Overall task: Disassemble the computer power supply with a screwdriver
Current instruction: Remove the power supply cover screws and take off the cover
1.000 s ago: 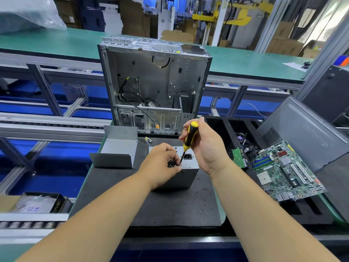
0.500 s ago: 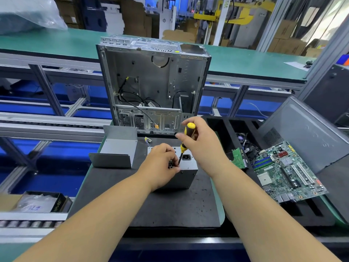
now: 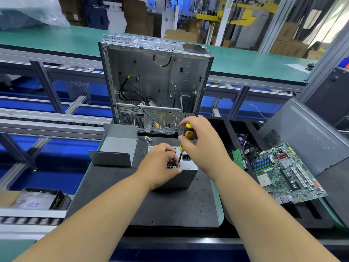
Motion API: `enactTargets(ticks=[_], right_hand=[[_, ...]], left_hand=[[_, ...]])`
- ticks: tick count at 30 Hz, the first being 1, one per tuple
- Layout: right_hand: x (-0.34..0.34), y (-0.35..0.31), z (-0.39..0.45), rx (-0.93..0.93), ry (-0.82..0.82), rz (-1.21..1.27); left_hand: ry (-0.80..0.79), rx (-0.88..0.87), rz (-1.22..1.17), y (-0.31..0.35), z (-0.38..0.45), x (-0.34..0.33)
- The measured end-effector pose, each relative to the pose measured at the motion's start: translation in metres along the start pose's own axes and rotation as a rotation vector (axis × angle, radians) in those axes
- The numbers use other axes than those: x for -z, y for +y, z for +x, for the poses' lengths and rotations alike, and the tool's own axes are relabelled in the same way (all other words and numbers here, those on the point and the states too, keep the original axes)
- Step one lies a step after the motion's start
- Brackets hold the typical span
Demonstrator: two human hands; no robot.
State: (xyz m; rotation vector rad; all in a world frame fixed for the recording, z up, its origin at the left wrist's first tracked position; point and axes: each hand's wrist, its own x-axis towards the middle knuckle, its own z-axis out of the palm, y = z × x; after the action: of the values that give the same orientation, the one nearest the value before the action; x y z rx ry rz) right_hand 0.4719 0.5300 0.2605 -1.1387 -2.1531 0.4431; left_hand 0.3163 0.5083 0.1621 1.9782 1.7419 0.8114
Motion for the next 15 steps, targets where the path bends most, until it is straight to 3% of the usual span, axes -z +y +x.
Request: enactTargets(ticks=[8,15], right_hand=[[0.0019,0.0000,0.0022,-0.048,0.067,0.012],[0.0028,0.0014,-0.0014,-0.117,0.009,0.089]], left_hand=[[0.022,0.036,-0.001,0.0004,0.0001,-0.0013],[0.021,0.043,0.022,-0.0006,0.0029,-0.0027]])
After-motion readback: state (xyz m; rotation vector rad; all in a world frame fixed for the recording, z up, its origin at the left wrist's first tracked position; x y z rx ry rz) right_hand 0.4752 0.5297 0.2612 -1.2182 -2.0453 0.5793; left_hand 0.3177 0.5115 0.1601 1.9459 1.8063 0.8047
